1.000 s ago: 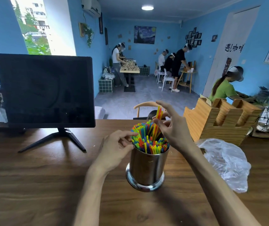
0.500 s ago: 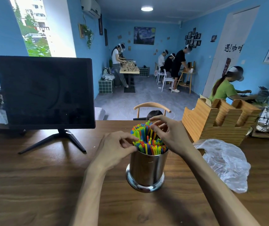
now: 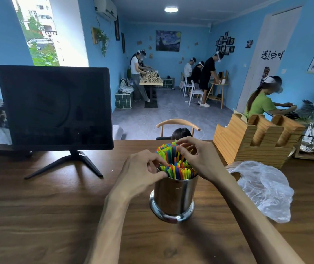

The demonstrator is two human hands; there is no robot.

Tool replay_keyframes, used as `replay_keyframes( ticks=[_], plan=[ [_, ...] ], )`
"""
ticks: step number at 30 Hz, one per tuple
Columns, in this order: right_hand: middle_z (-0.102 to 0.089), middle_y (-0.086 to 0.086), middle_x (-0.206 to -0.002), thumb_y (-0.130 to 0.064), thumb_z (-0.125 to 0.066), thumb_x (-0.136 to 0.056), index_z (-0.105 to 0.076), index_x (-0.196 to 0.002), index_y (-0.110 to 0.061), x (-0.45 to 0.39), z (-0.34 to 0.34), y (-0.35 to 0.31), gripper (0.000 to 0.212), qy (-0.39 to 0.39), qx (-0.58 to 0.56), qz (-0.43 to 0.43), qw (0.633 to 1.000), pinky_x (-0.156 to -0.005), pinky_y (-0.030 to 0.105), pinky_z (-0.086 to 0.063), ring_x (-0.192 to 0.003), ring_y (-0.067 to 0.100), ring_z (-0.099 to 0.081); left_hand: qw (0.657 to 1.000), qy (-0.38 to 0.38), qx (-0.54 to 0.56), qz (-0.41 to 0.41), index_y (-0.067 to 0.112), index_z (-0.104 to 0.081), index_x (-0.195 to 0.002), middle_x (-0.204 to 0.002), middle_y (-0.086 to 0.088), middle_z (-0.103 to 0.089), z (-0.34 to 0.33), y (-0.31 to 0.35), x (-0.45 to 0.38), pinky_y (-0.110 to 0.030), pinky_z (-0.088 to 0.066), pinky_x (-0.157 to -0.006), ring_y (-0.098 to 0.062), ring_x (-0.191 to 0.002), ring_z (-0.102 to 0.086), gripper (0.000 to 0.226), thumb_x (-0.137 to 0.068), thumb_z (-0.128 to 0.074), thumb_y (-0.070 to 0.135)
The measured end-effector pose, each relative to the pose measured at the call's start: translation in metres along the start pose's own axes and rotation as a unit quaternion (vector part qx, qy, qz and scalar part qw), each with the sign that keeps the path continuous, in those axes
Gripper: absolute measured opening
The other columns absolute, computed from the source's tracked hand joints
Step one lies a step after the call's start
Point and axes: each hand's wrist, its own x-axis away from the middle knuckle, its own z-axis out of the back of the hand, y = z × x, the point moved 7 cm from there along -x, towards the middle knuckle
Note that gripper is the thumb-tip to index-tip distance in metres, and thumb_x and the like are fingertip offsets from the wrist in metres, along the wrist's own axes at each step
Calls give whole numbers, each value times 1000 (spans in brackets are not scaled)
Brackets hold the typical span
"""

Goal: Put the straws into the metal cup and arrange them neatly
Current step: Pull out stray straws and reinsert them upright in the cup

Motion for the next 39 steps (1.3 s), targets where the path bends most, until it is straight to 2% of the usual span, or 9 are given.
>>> replay_keyframes(
  ticks=[4,13,17,20,25,29,31,36,39],
  plan=[
    [-73,-10,-101,-35,-64,-98,-71,-116,-26,0,-1,1,21,0,8,-4,1000,-73,8,-47,-85,-4,-62,1000,1,-1,17,37,-74,-88,-80,14,-66,-4,3,4,-28,-56,-66,-7,-65,-60,22,-75,-82,22],
    [-73,-8,-103,-36,-63,-98,-70,-117,-26,2,-2,3,23,-2,4,-12,1000,-70,4,-45,-87,-3,-62,996,54,37,62,37,-77,-87,-59,13,-68,-6,-2,10,-19,-56,-68,2,-60,-65,22,-76,-80,18],
    [-72,-10,-101,-37,-63,-99,-71,-116,-28,3,0,5,21,0,-2,-10,1000,-70,2,-46,-84,-8,-60,993,75,55,72,38,-80,-87,-72,18,-73,-4,-1,11,-16,-58,-69,7,-68,-68,19,-79,-84,21],
    [-72,-10,-101,-36,-63,-99,-71,-116,-27,3,-1,5,21,0,-1,-4,1000,-71,3,-46,-84,-6,-61,991,90,70,76,35,-79,-89,-80,19,-75,-3,1,13,-15,-59,-72,7,-76,-70,18,-79,-86,21],
    [-73,-11,-99,-38,-63,-98,-71,-114,-28,2,0,5,20,-7,-15,5,1000,-73,8,-49,-86,-3,-64,986,113,73,97,34,-80,-88,-83,19,-76,-4,2,17,-12,-57,-69,6,-74,-70,21,-79,-85,16],
    [-70,-15,-97,-37,-64,-98,-72,-114,-27,1,2,5,20,-13,-25,13,1000,-72,6,-48,-86,-6,-63,985,134,69,86,33,-80,-86,-99,16,-73,-6,6,18,-10,-54,-68,3,-79,-70,26,-76,-86,10],
    [-69,-17,-96,-38,-64,-98,-72,-113,-28,1,3,4,20,-18,-27,16,999,-72,6,-47,-86,-8,-62,984,140,70,87,32,-80,-86,-100,15,-71,-6,8,19,-9,-54,-68,2,-80,-70,26,-76,-86,9],
    [-71,-15,-98,-39,-64,-98,-72,-113,-28,-2,3,4,20,-31,-34,23,999,-73,10,-50,-87,-4,-65,982,131,86,109,36,-77,-80,-78,18,-75,-1,11,18,-12,-55,-67,2,-71,-71,26,-76,-87,13],
    [-72,-15,-98,-40,-63,-97,-71,-112,-30,-4,2,4,20,-42,-41,23,998,-76,13,-52,-88,-3,-66,980,129,113,105,35,-79,-83,-78,17,-76,8,17,14,-19,-59,-73,-1,-74,-72,24,-76,-88,14]
  ],
)
